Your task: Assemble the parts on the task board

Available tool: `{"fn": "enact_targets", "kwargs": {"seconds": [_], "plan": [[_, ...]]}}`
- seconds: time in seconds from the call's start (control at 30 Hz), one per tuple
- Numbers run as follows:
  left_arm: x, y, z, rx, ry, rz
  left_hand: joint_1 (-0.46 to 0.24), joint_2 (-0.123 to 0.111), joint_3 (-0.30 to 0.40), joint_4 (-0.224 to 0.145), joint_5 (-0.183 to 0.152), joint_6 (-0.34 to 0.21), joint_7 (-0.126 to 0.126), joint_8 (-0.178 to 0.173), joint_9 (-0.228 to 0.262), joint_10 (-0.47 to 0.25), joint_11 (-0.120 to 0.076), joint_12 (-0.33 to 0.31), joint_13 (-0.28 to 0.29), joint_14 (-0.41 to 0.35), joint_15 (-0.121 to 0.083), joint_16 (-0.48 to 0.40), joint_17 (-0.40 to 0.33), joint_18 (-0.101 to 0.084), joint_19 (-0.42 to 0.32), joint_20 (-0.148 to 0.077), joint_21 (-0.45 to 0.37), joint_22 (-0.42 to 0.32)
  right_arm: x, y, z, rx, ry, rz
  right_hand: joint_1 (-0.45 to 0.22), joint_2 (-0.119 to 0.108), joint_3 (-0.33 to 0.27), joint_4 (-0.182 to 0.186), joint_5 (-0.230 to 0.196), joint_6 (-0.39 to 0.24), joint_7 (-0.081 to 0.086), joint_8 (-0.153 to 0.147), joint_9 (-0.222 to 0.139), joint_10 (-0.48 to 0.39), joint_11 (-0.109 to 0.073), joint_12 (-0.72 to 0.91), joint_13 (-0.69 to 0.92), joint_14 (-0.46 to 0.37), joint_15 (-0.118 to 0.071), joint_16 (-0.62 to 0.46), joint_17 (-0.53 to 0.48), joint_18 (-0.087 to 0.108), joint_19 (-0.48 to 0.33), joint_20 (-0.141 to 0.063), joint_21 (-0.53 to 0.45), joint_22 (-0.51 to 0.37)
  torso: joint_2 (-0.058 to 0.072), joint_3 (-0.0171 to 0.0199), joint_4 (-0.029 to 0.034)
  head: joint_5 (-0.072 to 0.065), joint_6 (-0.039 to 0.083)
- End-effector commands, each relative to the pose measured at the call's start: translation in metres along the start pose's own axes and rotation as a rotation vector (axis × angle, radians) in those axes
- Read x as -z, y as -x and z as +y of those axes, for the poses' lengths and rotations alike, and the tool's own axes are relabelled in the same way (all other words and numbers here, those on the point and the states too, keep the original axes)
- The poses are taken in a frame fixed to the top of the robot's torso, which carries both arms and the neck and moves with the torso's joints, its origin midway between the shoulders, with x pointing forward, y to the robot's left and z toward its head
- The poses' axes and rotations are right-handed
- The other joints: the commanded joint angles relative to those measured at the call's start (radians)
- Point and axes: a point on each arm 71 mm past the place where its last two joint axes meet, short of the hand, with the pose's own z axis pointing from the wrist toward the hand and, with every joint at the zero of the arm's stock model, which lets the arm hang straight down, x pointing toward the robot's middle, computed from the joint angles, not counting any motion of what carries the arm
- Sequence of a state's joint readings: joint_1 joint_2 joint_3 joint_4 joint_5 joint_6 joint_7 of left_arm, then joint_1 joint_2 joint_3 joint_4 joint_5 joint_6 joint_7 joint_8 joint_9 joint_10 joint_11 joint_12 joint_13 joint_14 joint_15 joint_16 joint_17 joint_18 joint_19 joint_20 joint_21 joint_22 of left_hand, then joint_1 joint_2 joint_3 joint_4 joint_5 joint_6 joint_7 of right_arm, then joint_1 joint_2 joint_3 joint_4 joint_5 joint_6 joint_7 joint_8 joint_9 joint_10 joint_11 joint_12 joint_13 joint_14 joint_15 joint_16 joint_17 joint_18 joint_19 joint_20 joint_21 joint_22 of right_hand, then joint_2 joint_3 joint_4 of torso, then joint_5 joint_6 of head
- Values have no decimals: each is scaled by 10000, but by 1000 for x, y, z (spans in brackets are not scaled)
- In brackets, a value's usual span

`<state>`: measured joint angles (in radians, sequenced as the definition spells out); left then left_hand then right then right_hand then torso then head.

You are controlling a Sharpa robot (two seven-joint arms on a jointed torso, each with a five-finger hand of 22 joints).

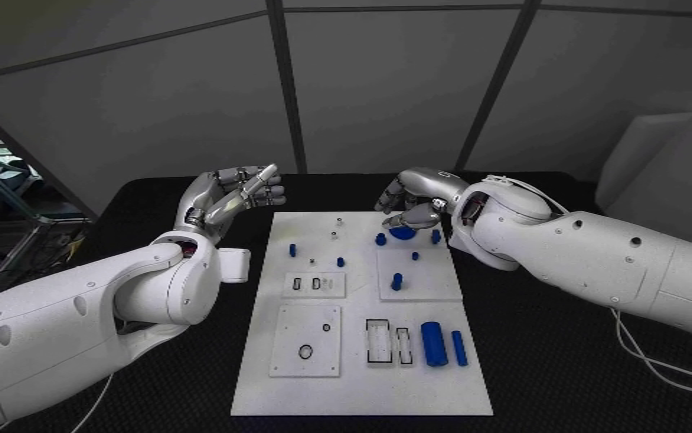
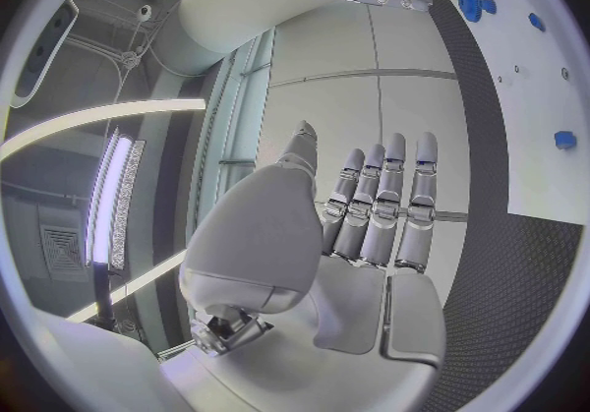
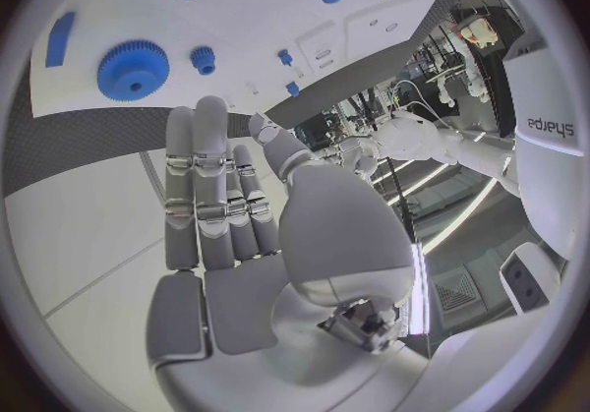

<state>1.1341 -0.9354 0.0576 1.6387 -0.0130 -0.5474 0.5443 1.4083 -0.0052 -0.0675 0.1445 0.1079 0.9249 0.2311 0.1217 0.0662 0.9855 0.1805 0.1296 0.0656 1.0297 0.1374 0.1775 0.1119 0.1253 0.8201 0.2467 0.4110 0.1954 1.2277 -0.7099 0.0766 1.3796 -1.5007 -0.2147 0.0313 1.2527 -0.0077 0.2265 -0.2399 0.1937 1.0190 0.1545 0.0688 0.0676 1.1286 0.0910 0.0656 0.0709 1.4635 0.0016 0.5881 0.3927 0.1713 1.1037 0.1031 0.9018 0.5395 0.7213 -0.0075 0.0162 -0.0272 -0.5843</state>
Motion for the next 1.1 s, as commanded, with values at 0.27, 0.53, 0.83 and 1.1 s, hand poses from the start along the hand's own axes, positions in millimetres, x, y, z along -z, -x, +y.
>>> {"fn": "enact_targets", "kwargs": {"seconds": [0.27, 0.53, 0.83, 1.1], "plan": [[2, -10, -4, 126, -15, 412, 86, -16, 7, -79, -36, 62, -3, -52, -10, 53, 15, -93, -13, -20, 20, -82, 8, 566, 62, 11, 72, 15, -6, -7, 5, 1956, -348, 945, 99, -210, 225, 290, -22, -211, -15, -17, 1, -150, 28, 57, 50, 292, 38, 3160, 2982, -480, 1093, 39, 2669, 3409, 374, -12, 88, -70, 47], [2, -10, -4, 150, 13, 453, 73, -20, -8, -96, -37, 54, 13, -78, -12, 36, 27, -123, -15, -37, 29, -116, 9, 562, 62, 13, 83, 20, -9, -9, 5, 2239, -466, 1167, 147, -287, 455, 448, -36, -224, -4, -17, 1, -116, 41, 69, 62, 293, 58, 4765, 4594, -686, 1606, 87, 3685, 4828, 422, -6, 104, -68, 24], [3, -11, -4, 178, 33, 504, 72, -19, -10, -102, -36, 52, 17, -86, -12, 31, 31, -132, -15, -40, 31, -125, 10, 561, 62, 14, 87, 21, -12, -12, 6, 2361, -509, 1377, 198, -282, 633, 513, -42, -178, -4, -3, 8, -49, 37, 83, 64, 323, 64, 5398, 5249, -780, 1858, 103, 4092, 5436, 446, 10, 100, -36, -4], [3, -11, -5, 183, 38, 513, 69, -13, -12, -108, -35, 47, 24, -97, -13, 23, 37, -145, -16, -44, 34, -136, 11, 560, 61, 15, 91, 23, -14, -14, 4, 2414, -555, 1507, 253, -244, 915, 585, -77, -51, -9, 24, 18, 177, 10, 140, 75, 379, 47, 6055, 5956, -893, 2184, 108, 4532, 6128, 456, 5, 108, -32, -63]]}}
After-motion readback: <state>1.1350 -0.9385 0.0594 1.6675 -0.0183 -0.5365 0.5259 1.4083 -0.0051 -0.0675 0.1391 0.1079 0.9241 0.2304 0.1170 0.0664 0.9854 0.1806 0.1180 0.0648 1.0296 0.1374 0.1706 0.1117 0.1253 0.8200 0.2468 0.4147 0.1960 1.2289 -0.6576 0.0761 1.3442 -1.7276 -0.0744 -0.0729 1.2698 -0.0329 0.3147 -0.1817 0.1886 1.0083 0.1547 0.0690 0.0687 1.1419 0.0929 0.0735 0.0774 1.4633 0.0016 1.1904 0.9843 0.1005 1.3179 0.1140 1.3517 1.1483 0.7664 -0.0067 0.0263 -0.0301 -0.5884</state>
